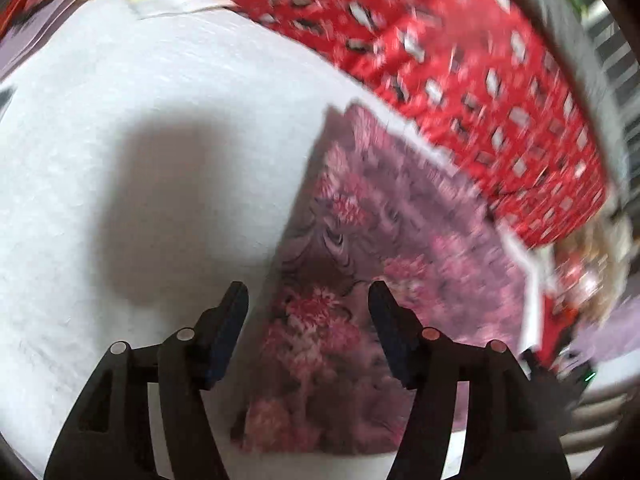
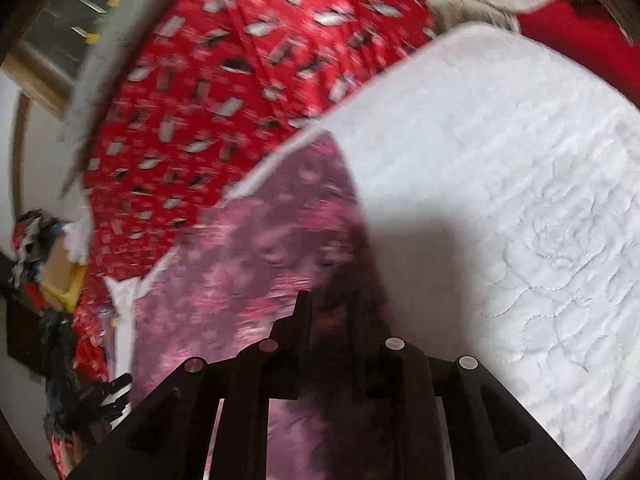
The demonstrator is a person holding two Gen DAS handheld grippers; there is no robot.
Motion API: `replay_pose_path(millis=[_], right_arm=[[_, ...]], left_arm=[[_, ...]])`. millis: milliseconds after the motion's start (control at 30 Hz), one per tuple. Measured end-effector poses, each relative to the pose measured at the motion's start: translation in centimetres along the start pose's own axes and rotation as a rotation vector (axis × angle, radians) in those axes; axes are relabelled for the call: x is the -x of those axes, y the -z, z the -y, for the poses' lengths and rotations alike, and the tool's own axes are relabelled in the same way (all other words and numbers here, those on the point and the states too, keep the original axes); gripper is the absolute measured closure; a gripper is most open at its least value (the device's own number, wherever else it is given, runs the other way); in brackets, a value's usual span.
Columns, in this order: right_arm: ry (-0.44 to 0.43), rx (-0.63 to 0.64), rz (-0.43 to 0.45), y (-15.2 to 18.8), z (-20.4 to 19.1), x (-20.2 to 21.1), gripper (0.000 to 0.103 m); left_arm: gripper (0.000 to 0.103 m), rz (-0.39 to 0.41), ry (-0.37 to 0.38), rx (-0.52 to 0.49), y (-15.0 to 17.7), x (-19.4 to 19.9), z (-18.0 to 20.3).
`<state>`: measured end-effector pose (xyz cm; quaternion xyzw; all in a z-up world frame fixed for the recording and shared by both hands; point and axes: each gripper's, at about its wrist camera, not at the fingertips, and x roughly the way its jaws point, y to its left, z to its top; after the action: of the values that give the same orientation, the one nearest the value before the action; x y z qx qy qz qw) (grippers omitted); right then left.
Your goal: Fold small clothes
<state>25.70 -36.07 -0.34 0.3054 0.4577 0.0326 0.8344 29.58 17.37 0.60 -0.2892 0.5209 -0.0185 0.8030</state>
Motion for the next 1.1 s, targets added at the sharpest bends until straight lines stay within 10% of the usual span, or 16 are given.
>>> replay_pose_path(millis=[100, 300, 600, 767, 867, 1000, 1100], right_arm=[[0.001, 0.080, 0.000, 1.1, -0.9, 0.8, 0.062], [0.068, 0.100, -0.030, 2.0, -1.3, 0.2, 0.061], [-0.087, 0.276, 0.006, -0.3, -9.2, -2.5, 0.060], [-0.009, 0.353, -0.086, 2.4, -9.4, -9.1, 0.061], [0.008, 0.423, 0.028, 4.0, -9.7, -8.9, 0.061], [-0.025, 0.399, 0.027, 3.8, -9.3, -8.9, 0.061], [-0.041, 0.386, 0.027, 3.7, -9.0, -8.9, 0.061]], left_arm=[[0.041, -0.027, 0.040, 0.070, 0.3, 0.8, -1.7], [0.041, -0.141, 0.177, 0.188, 0.8, -1.6, -3.4], [0.019, -0.160, 0.235, 0.122, -0.8, -4.2, -1.0], [0.017, -0.208, 0.232, 0.019, -0.2, -4.8, 0.5], [0.019, -0.259, 0.301, -0.024, 0.4, -5.4, 2.1], [0.074, -0.260, 0.277, -0.070, 1.1, -5.8, 3.9], [0.086, -0.223, 0.295, -0.022, 1.3, -5.2, 4.5]])
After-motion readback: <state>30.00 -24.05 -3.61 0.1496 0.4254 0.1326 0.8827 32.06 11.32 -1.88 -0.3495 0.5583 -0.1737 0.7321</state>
